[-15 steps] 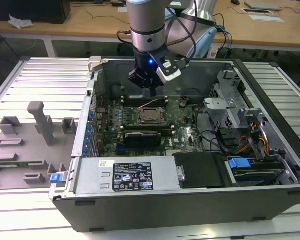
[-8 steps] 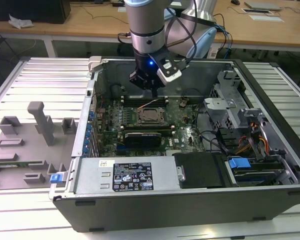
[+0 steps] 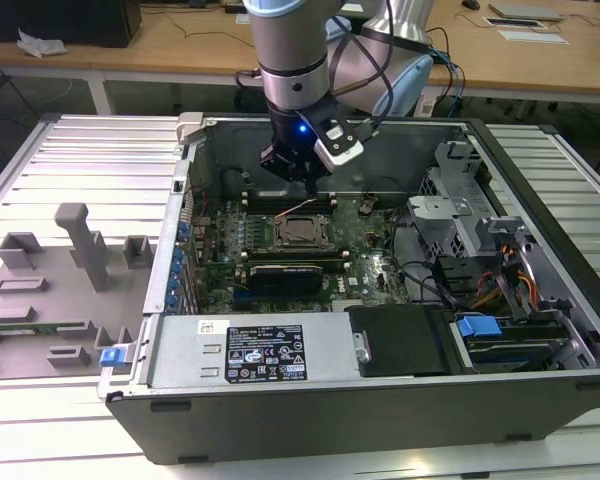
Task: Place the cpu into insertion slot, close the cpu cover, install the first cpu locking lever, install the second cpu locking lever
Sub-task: 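Install the first cpu locking lever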
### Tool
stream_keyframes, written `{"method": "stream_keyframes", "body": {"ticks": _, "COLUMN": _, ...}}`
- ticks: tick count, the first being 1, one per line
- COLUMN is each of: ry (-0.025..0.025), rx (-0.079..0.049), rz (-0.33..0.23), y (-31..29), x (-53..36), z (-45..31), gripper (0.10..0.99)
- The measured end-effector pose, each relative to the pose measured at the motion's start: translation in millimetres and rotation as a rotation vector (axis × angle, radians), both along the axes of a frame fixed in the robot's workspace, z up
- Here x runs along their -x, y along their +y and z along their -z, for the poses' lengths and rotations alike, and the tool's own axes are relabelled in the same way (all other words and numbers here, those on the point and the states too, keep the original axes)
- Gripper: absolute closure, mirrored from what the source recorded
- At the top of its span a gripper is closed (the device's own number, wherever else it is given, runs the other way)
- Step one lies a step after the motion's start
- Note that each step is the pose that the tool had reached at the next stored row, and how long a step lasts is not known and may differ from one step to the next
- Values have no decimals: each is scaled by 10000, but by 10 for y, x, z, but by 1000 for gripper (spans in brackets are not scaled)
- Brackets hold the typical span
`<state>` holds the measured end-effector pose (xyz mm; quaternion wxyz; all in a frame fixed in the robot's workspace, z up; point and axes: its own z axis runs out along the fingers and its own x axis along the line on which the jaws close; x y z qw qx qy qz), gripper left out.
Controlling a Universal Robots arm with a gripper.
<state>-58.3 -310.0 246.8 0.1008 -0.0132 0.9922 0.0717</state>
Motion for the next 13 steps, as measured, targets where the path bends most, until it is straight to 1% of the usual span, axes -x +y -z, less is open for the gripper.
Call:
{"method": "stream_keyframes", "body": {"ticks": 1, "ry": -47, "rx": -2, "rz": 0, "y": 0, "x": 3, "z": 8, "gripper": 980}}
{"method": "stream_keyframes", "body": {"ticks": 2, "ry": -108, "rx": -2, "rz": 0, "y": 0, "x": 14, "z": 27, "gripper": 980}}
{"method": "stream_keyframes", "body": {"ticks": 3, "ry": -124, "rx": -1, "rz": 9, "y": 0, "x": 27, "z": 40, "gripper": 980}}
{"method": "stream_keyframes", "body": {"ticks": 5, "ry": -135, "rx": 1, "rz": 93, "y": 3, "x": 59, "z": 76, "gripper": 980}}
{"method": "stream_keyframes", "body": {"ticks": 13, "ry": -136, "rx": -6, "rz": 211, "y": 17, "x": 65, "z": 166, "gripper": 980}}
